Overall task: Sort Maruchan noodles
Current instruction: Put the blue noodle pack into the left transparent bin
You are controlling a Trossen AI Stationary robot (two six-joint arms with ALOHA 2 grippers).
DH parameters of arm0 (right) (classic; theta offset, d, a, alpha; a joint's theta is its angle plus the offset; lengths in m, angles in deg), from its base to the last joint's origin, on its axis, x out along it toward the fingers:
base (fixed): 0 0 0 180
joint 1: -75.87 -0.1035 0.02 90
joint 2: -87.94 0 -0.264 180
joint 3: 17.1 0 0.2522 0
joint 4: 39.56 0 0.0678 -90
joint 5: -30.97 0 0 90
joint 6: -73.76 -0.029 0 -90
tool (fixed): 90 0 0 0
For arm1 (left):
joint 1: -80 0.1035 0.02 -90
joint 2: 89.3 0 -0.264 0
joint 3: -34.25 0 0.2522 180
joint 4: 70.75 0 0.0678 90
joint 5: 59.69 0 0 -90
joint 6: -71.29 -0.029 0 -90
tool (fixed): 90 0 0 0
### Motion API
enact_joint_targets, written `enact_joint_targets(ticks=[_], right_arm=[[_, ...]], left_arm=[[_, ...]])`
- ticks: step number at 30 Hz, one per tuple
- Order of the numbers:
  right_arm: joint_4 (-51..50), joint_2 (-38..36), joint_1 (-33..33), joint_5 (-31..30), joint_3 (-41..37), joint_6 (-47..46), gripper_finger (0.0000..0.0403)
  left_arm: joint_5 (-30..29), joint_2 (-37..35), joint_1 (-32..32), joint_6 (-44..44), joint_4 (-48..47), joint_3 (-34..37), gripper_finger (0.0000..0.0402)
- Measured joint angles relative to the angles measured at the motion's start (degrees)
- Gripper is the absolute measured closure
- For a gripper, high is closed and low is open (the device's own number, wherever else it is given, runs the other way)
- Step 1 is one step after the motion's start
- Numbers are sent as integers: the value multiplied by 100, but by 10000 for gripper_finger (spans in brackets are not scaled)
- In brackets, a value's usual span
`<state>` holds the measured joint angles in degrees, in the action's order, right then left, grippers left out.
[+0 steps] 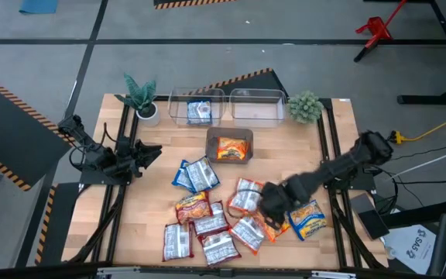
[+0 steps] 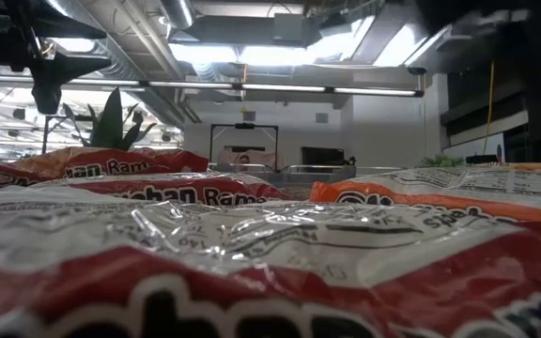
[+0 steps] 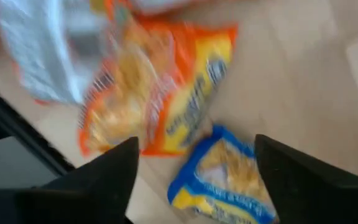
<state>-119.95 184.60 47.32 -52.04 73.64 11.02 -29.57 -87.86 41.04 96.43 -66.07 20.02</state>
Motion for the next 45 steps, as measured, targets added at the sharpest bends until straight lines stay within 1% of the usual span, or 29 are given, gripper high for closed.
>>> enact_joint_targets(ticks=[3,6,10,13,16,19,23,26,33,35,38,41,45], right_arm=[[-24,23,-473,25,-392,-726,67],[510,17,-884,245,-829,-1621,53],[924,21,-1406,458,-1201,-2763,47],[967,21,-1735,375,-1341,-3566,47],[1123,46,-1928,255,-1402,-4003,47],[1406,172,-1986,216,-1422,-4095,47],[1710,498,-1981,478,-1411,-4065,47],[1469,708,-1977,706,-1386,-4068,47],[467,957,-1903,668,-1435,-4074,51],[368,958,-1904,632,-1421,-4060,64],[274,958,-1904,404,-1426,-4054,103],[220,956,-1904,408,-1423,-4052,160],[171,945,-1904,485,-1420,-4050,248]], left_arm=[[-6,0,0,-17,0,0,234],[-93,1,0,-20,-2,0,234],[-175,0,0,-20,-2,0,234],[-248,0,0,-22,-2,0,234],[-282,0,0,-24,-4,0,234],[-306,0,0,-22,-86,0,234],[-412,2,0,-20,-234,0,234],[-446,0,0,-22,-264,0,234],[-705,1,0,-22,-302,0,234],[-717,1,0,-22,-313,0,234],[-723,0,0,-22,-361,0,234],[-723,2,0,-22,-392,0,234],[-723,0,0,-22,-426,0,234]])
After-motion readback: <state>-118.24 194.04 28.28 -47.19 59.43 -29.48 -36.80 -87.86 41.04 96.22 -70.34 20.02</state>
